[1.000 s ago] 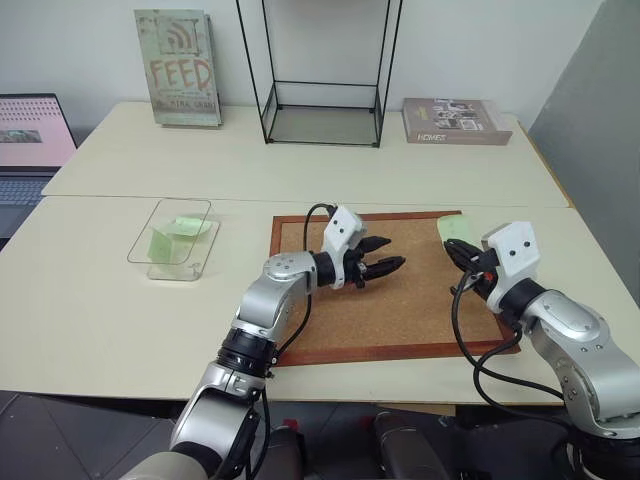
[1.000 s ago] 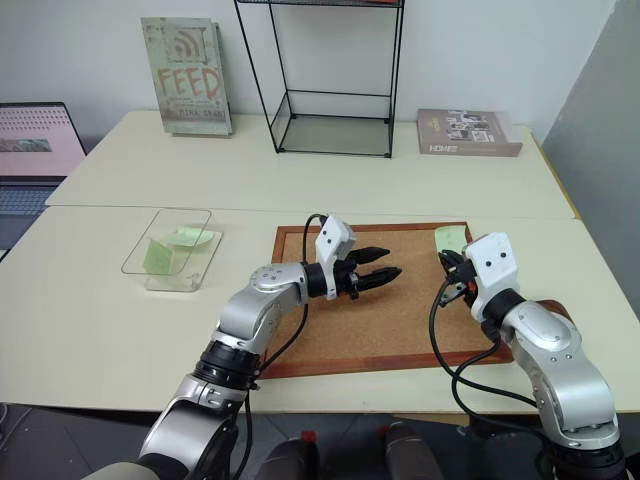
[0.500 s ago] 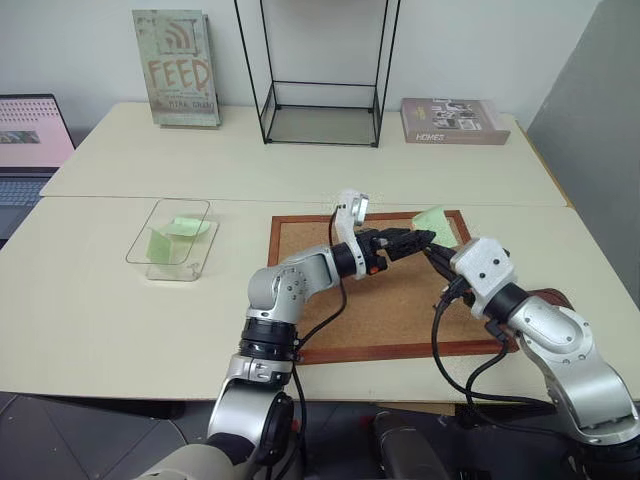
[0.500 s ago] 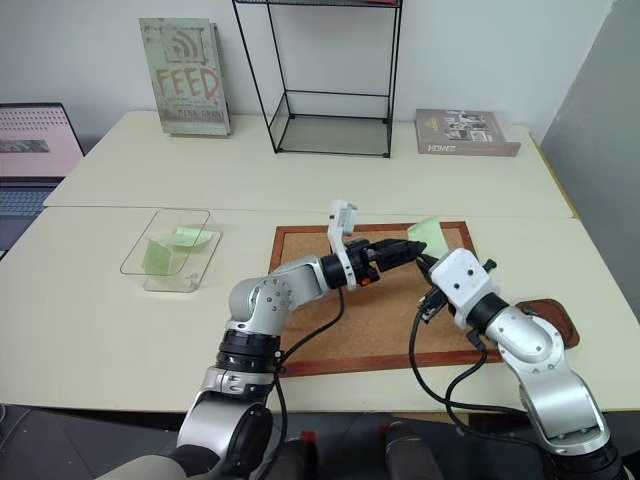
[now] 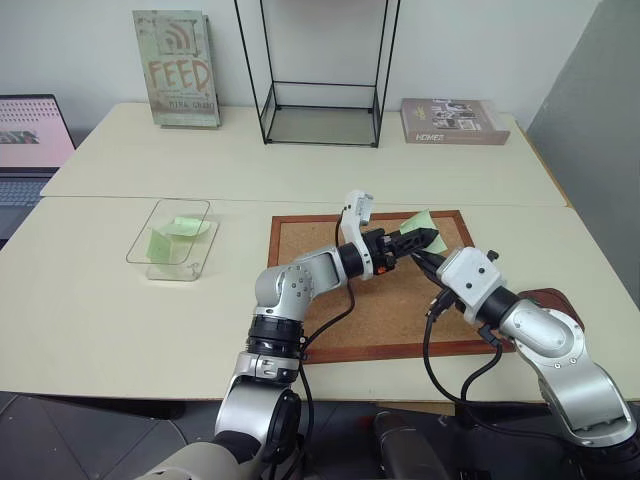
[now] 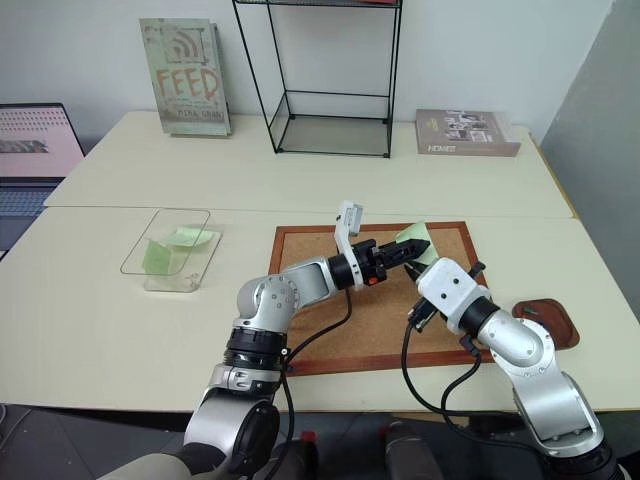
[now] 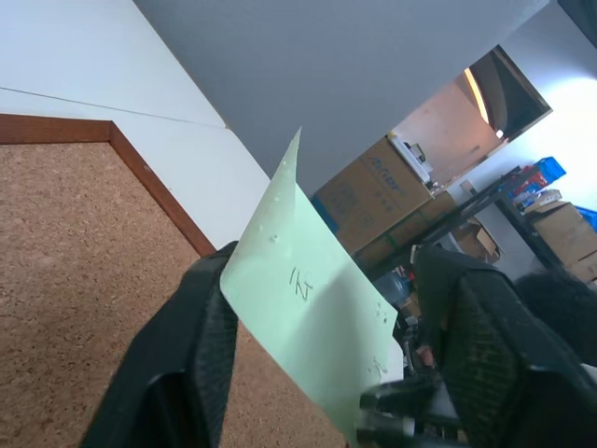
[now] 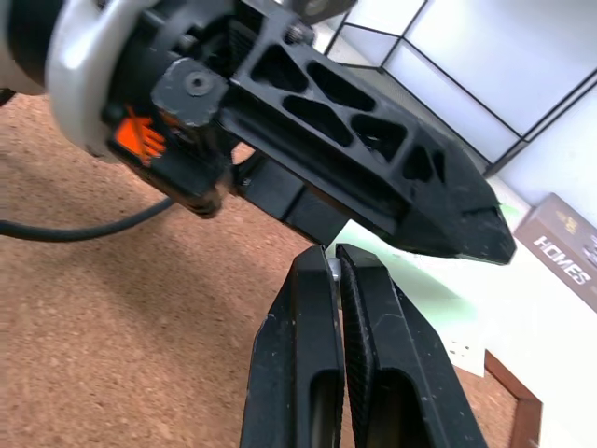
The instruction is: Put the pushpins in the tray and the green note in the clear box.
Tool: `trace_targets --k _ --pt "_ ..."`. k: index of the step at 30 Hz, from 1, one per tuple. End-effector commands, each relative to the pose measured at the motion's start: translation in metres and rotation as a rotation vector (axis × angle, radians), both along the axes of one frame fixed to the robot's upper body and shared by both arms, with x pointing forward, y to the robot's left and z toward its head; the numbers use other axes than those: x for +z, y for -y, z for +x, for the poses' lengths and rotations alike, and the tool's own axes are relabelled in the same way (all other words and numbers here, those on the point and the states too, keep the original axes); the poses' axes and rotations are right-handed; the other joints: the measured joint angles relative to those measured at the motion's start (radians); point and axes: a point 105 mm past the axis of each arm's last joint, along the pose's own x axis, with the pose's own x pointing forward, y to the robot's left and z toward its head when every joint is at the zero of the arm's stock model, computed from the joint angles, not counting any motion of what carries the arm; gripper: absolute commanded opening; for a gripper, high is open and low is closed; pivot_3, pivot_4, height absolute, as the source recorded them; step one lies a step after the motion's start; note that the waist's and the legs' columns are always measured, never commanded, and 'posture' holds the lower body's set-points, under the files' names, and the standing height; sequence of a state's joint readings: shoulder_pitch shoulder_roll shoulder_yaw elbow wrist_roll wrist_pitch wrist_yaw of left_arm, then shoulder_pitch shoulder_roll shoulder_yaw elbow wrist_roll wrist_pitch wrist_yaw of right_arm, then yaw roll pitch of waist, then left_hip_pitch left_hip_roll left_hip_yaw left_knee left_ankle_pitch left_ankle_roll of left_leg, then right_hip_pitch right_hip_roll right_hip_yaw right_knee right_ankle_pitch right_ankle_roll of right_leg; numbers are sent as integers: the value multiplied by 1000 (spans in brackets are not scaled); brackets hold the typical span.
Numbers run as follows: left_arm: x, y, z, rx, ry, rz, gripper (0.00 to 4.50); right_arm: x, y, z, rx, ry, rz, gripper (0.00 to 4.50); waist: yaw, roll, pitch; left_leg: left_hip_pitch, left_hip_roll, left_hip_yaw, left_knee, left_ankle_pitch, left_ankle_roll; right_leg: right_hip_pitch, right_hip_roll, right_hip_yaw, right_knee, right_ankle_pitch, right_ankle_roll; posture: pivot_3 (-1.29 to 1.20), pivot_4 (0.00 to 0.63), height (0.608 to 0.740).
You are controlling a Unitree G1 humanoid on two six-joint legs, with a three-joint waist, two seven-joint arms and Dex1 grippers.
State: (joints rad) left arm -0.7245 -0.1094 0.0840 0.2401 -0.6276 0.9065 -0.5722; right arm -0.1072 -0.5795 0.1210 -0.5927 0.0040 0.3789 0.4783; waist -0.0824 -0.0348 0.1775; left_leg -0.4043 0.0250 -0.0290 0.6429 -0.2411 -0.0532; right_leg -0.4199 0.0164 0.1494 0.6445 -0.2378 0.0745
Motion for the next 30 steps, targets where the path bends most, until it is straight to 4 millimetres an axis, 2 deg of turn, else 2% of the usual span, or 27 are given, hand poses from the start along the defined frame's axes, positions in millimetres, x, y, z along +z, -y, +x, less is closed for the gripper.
trace_targets --k 1,12,23,30 --pt "14 4 -1 -12 34 -44 2036 17 -6 -6 33 75 4 0 0 0 0 0 0 0 0 0 0 0 0 0 0 0 0 0 150 740" --pt "10 2 0 1 24 -39 41 21 -9 -9 51 113 17 0 0 0 0 0 0 0 0 0 0 0 0 0 0 0 0 0 150 740" --pt "2 2 5 52 30 8 5 34 -14 -17 93 201 36 0 0 0 0 0 0 0 0 0 0 0 0 0 1 0 0 0 150 740" --pt "-6 -2 13 108 31 54 5 45 -6 -24 62 232 80 0 2 0 0 0 0 0 1 0 0 1 0 0 1 0 0 0 150 740"
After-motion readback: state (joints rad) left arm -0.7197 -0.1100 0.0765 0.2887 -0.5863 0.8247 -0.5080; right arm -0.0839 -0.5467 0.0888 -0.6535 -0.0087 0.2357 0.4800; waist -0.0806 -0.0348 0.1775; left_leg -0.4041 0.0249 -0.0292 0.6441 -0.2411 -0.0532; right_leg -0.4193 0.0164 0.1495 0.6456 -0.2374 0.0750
